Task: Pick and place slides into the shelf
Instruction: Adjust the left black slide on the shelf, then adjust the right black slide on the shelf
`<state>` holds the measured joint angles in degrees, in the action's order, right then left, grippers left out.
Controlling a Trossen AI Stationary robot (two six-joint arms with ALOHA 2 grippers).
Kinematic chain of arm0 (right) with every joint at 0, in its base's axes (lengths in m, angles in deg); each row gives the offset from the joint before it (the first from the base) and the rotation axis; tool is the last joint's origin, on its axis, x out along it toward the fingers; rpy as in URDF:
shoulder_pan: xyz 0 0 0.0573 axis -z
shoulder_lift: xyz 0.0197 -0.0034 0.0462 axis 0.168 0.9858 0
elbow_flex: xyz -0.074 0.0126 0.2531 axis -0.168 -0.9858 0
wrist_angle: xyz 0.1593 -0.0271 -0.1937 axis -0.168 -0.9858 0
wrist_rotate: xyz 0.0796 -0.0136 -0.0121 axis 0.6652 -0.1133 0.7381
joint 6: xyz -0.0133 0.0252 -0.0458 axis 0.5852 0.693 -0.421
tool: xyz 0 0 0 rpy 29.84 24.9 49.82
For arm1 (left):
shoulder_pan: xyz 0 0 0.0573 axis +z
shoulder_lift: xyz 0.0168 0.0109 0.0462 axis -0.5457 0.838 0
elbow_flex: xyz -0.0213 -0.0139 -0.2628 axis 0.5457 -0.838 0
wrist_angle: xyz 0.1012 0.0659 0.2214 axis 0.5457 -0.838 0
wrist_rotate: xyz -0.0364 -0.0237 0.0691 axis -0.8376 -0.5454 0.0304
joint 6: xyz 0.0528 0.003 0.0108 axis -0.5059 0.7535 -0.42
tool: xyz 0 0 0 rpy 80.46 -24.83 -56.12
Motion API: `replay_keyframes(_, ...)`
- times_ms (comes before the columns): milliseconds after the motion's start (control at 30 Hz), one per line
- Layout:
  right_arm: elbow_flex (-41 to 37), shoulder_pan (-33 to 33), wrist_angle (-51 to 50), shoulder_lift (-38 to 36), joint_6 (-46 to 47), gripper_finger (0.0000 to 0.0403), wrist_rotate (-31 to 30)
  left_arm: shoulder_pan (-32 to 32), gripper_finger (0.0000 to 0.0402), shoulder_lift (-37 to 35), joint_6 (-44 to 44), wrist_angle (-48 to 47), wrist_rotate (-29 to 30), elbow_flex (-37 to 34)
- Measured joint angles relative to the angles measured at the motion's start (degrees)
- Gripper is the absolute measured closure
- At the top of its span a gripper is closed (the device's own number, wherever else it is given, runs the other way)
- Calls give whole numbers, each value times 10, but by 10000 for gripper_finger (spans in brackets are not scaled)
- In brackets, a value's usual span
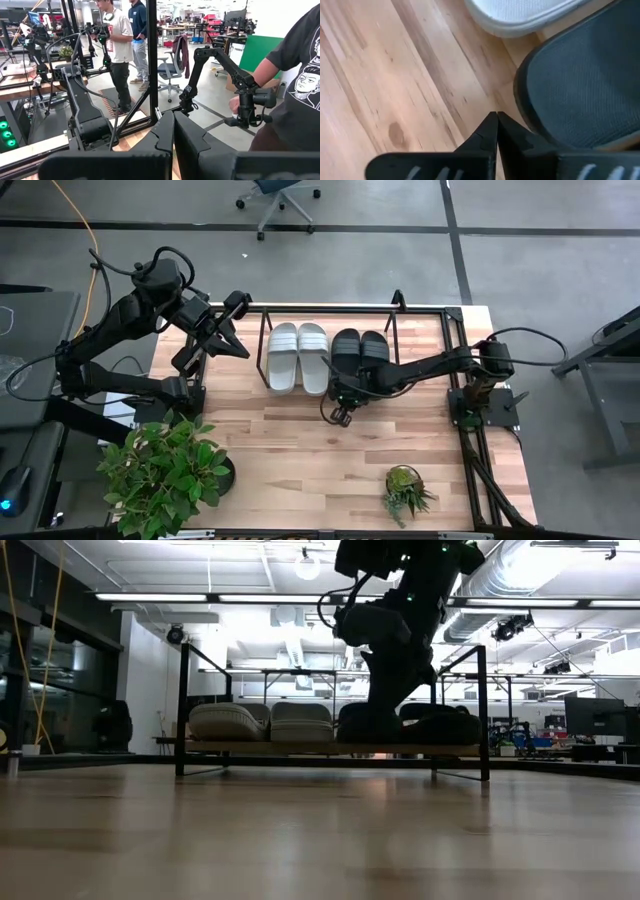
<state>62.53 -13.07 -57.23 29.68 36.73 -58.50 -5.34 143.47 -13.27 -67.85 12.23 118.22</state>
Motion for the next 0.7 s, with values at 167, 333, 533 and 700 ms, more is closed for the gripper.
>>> replay_keyframes(167, 0, 5, -6, 0, 11, 403, -22, 0, 399, 0, 0, 0, 0, 0)
replay_keyframes(333, 0, 0, 12, 0, -9, 403, 40, 0, 399, 0, 1, 0, 0, 0)
replay_keyframes(533, 16, -20, -58, -1, -10, 403, 101, 0, 399, 0, 2, 0, 0, 0)
replay_keyframes(700, 21, -28, -147, -1, -10, 403, 82, 0, 399, 0, 2, 0, 0, 0)
